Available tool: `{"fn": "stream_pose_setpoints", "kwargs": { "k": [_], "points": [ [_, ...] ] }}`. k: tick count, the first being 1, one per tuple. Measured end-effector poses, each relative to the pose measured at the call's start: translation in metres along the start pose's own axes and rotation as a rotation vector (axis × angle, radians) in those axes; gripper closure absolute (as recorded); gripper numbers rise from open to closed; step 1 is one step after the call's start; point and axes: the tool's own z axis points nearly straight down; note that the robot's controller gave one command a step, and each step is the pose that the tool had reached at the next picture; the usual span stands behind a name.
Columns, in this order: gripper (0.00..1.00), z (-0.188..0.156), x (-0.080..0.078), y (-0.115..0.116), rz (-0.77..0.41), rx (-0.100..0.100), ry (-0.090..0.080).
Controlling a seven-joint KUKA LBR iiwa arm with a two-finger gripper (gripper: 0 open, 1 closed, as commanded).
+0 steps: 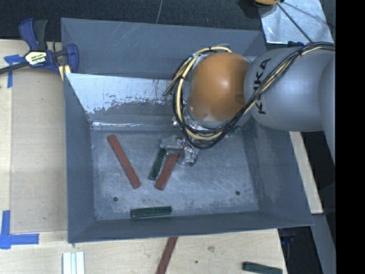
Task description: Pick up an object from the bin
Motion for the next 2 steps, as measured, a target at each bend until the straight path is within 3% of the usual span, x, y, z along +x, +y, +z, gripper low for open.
{"fn": "stream_pose_setpoints", "kwargs": {
  "k": [1,2],
  "points": [
    [1.00,-0.046,0.009,-0.003,-0.013,-0.011,0.009],
    [1.00,-0.246,0.019,0.006,-0.035,0.000,0.002]
  ]
}}
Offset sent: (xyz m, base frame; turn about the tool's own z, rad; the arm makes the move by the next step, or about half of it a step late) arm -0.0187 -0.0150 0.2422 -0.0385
